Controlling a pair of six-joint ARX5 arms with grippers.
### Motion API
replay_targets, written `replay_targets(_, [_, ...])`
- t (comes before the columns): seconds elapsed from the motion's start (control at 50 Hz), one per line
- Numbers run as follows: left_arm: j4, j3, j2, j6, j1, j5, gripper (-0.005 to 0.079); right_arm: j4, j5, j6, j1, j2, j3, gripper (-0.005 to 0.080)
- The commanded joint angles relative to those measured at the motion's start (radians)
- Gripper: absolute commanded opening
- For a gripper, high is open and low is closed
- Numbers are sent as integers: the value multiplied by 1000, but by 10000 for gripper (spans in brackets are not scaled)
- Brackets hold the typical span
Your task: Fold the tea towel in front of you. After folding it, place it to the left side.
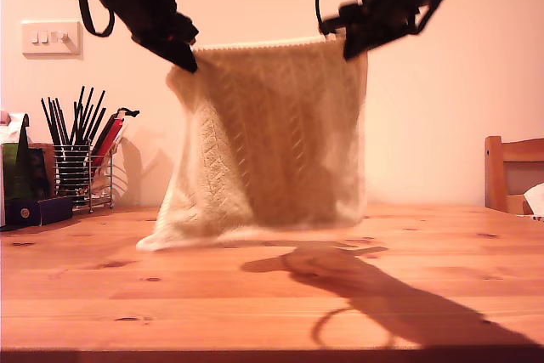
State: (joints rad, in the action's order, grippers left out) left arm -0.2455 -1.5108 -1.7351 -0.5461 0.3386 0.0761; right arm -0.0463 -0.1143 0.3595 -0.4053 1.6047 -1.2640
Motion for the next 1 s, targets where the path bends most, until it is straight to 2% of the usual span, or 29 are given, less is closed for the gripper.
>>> replay_targets(0.0, [-15, 10, 5, 26, -19, -13, -21, 24, 1, -12, 26, -6, -14, -13])
replay_targets(0.22, [-203, 19, -34, 94, -25, 50, -21, 304, 124, -79, 34, 42, -13, -13])
replay_targets(0.4, [-242, 100, -39, 162, -21, 66, -21, 465, 226, -99, 33, 87, -4, -13])
replay_targets(0.74, [-368, 290, -37, 247, 5, 77, -21, 626, 281, -98, 32, 88, 94, -13])
replay_targets(0.98, [-517, 353, -35, 289, 43, 68, -21, 746, 333, -97, 18, 88, 165, -13])
